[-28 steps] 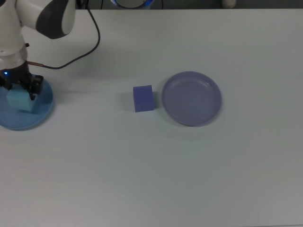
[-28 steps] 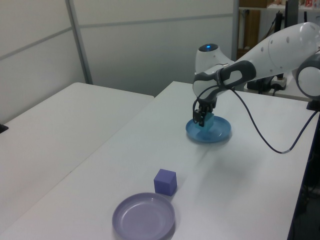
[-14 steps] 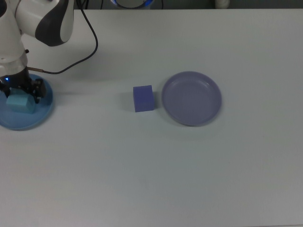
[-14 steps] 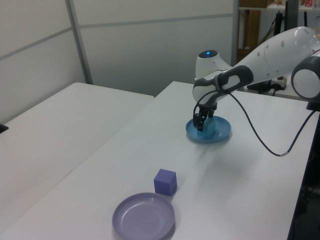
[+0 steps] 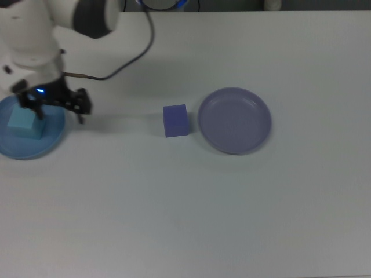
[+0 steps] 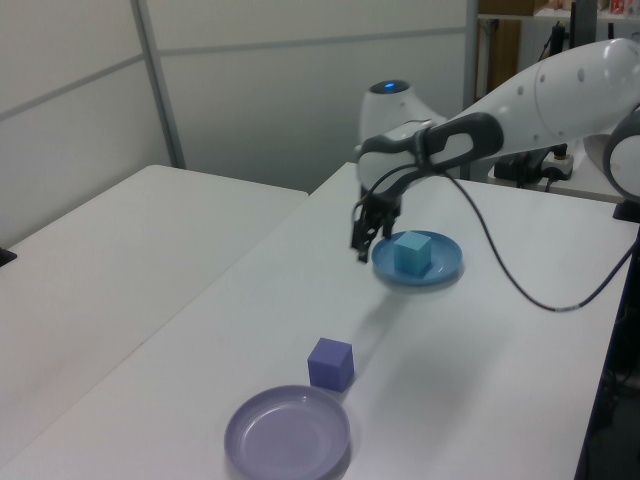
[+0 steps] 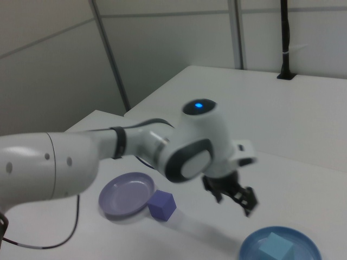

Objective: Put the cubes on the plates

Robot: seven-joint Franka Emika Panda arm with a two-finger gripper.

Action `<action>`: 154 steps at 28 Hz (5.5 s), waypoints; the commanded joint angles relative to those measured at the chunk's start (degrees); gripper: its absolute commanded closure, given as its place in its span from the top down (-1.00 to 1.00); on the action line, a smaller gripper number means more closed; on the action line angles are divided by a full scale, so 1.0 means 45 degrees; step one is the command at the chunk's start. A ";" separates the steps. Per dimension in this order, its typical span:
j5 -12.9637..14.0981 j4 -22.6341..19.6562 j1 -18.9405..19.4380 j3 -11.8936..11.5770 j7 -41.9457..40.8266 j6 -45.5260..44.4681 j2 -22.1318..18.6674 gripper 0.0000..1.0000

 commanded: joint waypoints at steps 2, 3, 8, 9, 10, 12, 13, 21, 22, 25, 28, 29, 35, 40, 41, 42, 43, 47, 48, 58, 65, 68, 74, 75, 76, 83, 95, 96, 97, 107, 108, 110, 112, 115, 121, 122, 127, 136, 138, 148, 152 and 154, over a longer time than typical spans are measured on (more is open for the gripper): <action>0.0152 -0.0508 0.1935 -0.0147 0.2301 -0.0673 -0.0273 1.00; 0.0152 -0.0567 0.2133 -0.0147 0.2382 -0.0790 -0.0293 1.00; 0.0152 -0.1309 0.3169 -0.0127 0.2520 -0.1143 -0.0877 1.00; 0.0152 -0.1407 0.3305 -0.0127 0.2539 -0.1143 -0.0956 1.00; 0.0152 -0.1504 0.3462 -0.0108 0.2539 -0.1162 -0.1015 1.00; 0.0152 -0.1622 0.3735 -0.0108 0.2656 -0.1240 -0.1074 1.00; 0.0113 -0.1661 0.3988 -0.0108 0.2811 -0.1318 -0.1055 1.00; -0.0004 -0.2208 0.4849 -0.0108 0.2852 -0.1300 -0.1035 1.00; -0.0005 -0.2247 0.4966 -0.0108 0.2852 -0.1261 -0.0977 1.00; -0.0005 -0.2228 0.5006 -0.0108 0.2852 -0.1202 -0.0860 1.00; -0.0024 -0.2209 0.4909 -0.0108 0.2852 -0.1163 -0.0762 0.89; -0.0024 -0.2189 0.4889 -0.0108 0.2852 -0.1163 -0.0761 0.72; -0.0024 -0.2131 0.4713 -0.0127 0.2754 -0.1124 -0.0723 -0.08; -0.0044 -0.2111 0.4694 -0.0127 0.2735 -0.0929 -0.0625 -0.08; -0.0044 -0.2111 0.4674 -0.0127 0.2735 -0.0870 -0.0625 -0.08; -0.0044 -0.2111 0.4674 -0.0127 0.2735 -0.0850 -0.0625 -0.08; -0.0044 -0.2111 0.4674 -0.0127 0.2735 -0.0889 -0.0683 -0.12; -0.0044 -0.2111 0.4674 -0.0127 0.2754 -0.1239 -0.1384 -0.13; -0.0044 -0.2111 0.4674 -0.0108 0.2754 -0.1395 -0.1580 -0.13; -0.0063 -0.1447 0.4791 0.1297 0.3377 -0.2725 -0.2148 -0.10; -0.0278 -0.1447 0.4811 0.2254 0.3769 -0.2472 -0.1661 -0.08; -0.0899 -0.1427 0.4830 0.2664 0.4585 -0.1772 -0.1136 -0.05; -0.2367 -0.1427 0.4889 0.3154 0.5860 -0.1319 -0.0547 0.75; -0.2387 -0.1447 0.4889 0.3154 0.5879 -0.1319 -0.0547 1.00; -0.2407 -0.1447 0.4889 0.3154 0.5860 -0.1338 -0.0566 1.00; -0.2388 -0.1447 0.4811 0.3154 0.5314 -0.1513 -0.1306 1.00; -0.2017 -0.1134 0.2918 0.2920 0.4571 -0.3760 -0.3788 1.00; -0.1881 -0.1134 0.2742 0.2920 0.4493 -0.3780 -0.3924 1.00; -0.1725 -0.1134 0.2586 0.2920 0.4434 -0.3838 -0.4042 1.00; -0.0670 -0.1212 0.2038 0.1769 0.3536 -0.5087 -0.5604 1.00; -0.0572 -0.1193 0.2018 0.1651 0.3458 -0.5146 -0.5702 1.00; -0.0473 -0.1135 0.1844 0.1553 0.3399 -0.5147 -0.5781 1.00; -0.0473 -0.0979 0.1628 0.1572 0.3399 -0.5166 -0.5801 1.00; -0.0454 -0.0550 0.1394 0.1553 0.3340 -0.5167 -0.5665 1.00; -0.0454 -0.0431 0.1334 0.1553 0.3379 -0.5186 -0.5644 1.00; -0.0454 -0.0431 0.1334 0.1553 0.3379 -0.5186 -0.5644 1.00; -0.0434 -0.0412 0.1334 0.1572 0.3437 -0.5186 -0.5625 1.00; -0.0141 -0.0431 0.1315 0.1572 0.3516 -0.5811 -0.5527 1.00; -0.0141 -0.0431 0.1315 0.1572 0.3496 -0.5831 -0.5352 1.00; -0.0044 0.0116 0.1178 0.1455 0.3399 -0.5792 -0.4375 1.00; 0.0190 0.0135 0.1178 0.1377 0.3321 -0.5792 -0.4375 1.00; 0.0230 0.0135 0.1334 0.1182 0.3223 -0.5792 -0.4375 1.00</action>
